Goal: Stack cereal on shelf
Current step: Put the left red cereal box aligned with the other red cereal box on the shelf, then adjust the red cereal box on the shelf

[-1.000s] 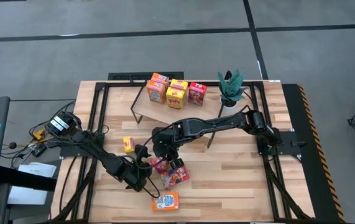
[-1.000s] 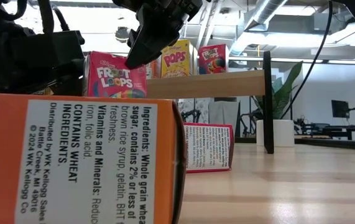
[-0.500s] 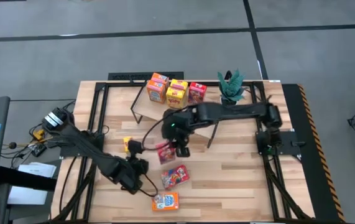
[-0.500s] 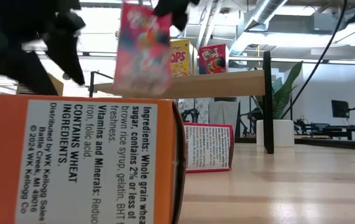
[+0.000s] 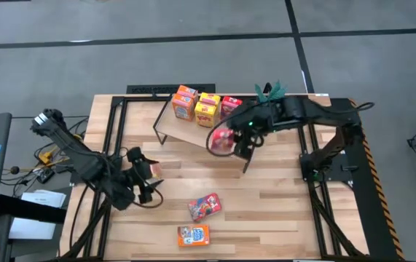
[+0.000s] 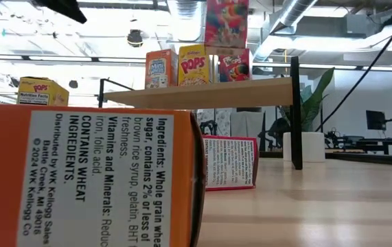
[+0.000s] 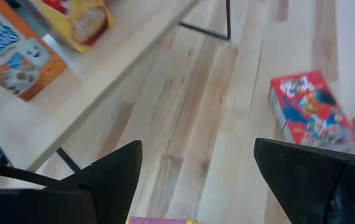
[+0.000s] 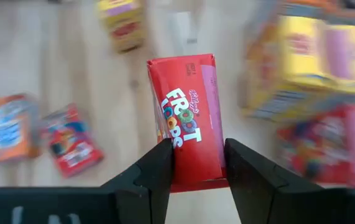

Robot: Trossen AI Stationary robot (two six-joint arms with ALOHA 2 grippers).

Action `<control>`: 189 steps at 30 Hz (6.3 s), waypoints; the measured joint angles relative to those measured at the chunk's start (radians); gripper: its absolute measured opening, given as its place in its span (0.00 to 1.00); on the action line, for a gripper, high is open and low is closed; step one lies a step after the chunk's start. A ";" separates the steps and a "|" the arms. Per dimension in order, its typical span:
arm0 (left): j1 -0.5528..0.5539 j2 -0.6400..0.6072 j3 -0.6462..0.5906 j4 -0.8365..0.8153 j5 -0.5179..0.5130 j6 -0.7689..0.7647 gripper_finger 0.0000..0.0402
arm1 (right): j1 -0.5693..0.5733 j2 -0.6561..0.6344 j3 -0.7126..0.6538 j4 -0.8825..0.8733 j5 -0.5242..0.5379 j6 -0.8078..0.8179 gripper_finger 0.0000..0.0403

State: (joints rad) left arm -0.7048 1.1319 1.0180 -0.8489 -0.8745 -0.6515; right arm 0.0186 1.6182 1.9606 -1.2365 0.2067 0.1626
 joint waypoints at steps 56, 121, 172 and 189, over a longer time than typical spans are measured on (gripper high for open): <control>-0.001 -0.058 0.000 0.001 0.003 -0.034 0.75 | -0.205 0.006 -0.155 0.106 0.014 0.068 0.42; 0.000 -0.058 0.000 0.001 -0.049 -0.041 0.75 | 0.148 -0.429 -0.865 0.479 0.491 0.460 0.07; -0.001 -0.058 0.000 -0.006 -0.077 -0.034 0.75 | -0.146 -0.369 -0.901 0.762 0.157 0.179 0.07; 0.000 -0.058 0.000 -0.007 -0.080 -0.041 0.75 | -0.162 -0.445 -0.851 0.728 0.263 0.117 0.02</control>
State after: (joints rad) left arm -0.7052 1.0740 1.0176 -0.8558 -0.9550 -0.6928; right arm -0.1429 1.1734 1.1091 -0.5081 0.4694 0.2793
